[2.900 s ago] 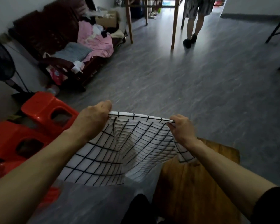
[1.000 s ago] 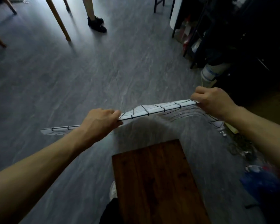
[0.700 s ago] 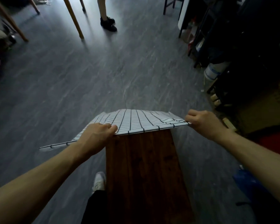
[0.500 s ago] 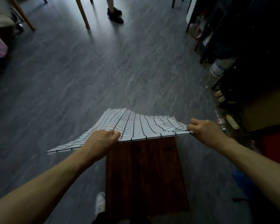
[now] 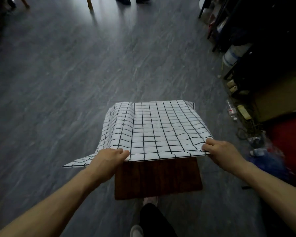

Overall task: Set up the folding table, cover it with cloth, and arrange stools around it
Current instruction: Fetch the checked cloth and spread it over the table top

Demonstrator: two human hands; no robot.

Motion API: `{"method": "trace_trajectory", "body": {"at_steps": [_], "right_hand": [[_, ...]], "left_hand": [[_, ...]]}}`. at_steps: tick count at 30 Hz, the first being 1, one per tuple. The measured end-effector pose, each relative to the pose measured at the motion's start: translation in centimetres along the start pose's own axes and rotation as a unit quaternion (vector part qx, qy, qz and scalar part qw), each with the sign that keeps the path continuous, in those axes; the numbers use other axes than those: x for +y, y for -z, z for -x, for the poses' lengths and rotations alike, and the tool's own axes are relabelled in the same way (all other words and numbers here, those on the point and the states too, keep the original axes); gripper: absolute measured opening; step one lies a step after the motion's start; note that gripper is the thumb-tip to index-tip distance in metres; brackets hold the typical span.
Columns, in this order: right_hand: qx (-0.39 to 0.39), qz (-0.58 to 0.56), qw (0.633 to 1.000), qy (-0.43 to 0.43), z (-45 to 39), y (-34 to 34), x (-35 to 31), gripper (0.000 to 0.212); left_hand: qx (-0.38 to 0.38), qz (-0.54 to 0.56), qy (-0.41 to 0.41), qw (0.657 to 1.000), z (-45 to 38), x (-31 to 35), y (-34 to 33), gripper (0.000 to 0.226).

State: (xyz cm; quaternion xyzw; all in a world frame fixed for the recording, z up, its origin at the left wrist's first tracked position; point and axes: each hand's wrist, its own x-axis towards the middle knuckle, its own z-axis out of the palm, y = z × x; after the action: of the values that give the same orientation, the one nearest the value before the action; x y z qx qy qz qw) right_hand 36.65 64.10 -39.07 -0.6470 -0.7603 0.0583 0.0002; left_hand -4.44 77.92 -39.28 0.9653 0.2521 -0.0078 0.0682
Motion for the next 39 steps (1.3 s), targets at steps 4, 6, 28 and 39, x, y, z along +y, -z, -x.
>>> {"method": "trace_trajectory", "body": {"at_steps": [4, 6, 28, 39], "right_hand": [[0.018, -0.004, 0.999, -0.028, 3.8, -2.6, -1.7, 0.031], [0.022, -0.006, 0.999, -0.035, 5.4, -4.1, -2.3, 0.027], [-0.075, -0.006, 0.988, -0.132, 17.0, -21.7, -4.0, 0.024], [-0.221, -0.011, 0.959, -0.177, 21.8, -27.3, -6.1, 0.023]], "left_hand": [[0.047, 0.027, 0.064, 0.996, 4.4, 2.2, -3.6, 0.054], [0.061, 0.031, 0.081, 0.994, 6.1, 3.4, -5.4, 0.050], [0.008, 0.036, 0.101, 0.994, 13.2, 12.5, -21.6, 0.040], [-0.103, 0.037, 0.146, 0.983, 16.0, 17.1, -27.6, 0.050]]}}
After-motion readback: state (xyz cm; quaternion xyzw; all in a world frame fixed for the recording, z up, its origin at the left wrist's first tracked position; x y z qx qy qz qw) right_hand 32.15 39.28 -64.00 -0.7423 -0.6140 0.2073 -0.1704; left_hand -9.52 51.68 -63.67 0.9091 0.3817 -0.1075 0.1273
